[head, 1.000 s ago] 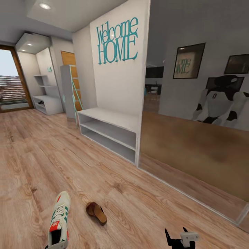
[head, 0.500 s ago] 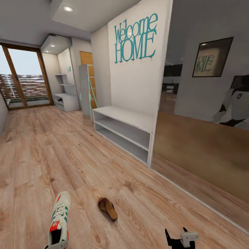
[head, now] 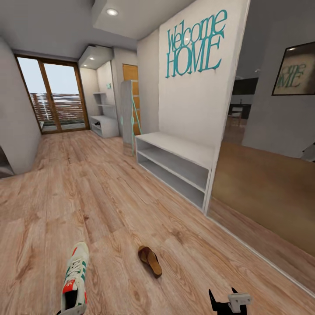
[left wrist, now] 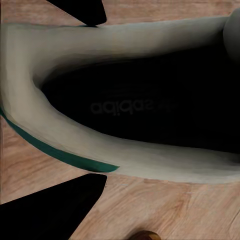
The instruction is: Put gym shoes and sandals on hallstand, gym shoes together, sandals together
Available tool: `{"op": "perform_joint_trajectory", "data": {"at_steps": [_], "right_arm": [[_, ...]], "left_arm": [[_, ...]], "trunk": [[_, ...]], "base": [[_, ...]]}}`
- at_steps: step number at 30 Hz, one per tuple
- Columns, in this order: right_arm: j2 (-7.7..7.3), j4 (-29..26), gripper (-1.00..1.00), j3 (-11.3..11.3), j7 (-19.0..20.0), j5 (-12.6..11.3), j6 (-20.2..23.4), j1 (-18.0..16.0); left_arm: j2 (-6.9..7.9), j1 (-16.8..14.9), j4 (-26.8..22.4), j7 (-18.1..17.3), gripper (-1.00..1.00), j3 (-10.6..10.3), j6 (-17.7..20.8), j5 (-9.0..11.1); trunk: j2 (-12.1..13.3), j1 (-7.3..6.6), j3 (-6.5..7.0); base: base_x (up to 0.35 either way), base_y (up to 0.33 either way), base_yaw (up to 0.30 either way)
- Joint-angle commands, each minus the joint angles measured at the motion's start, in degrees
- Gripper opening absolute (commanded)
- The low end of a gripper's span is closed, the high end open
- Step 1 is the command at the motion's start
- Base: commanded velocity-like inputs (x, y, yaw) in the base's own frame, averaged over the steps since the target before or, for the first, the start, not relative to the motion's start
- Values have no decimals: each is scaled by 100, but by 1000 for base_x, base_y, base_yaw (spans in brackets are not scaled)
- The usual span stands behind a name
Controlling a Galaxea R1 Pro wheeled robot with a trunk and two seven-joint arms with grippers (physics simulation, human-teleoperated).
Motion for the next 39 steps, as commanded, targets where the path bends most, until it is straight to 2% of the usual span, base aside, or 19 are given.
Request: {"op": "perform_joint_trajectory", "data": {"at_steps": [1,19,39], "right_arm": [[-5,3,100,28,28,-60,-19,-2],[-5,11,100,28,28,-60,-19,-2],[-5,3,100,30,28,-60,-19,-2]], "left_arm": [[0,-6,5,8,-100,-5,-19,11],[0,-7,-1,8,-100,-5,-19,4],[0,-7,1,8,-100,-5,-19,11]], "trunk": [[-2,-1,-9],[-2,-1,-80],[-2,-1,-169]], "base": [[0,0,272],[5,-1,272],[217,-176,258]]}}
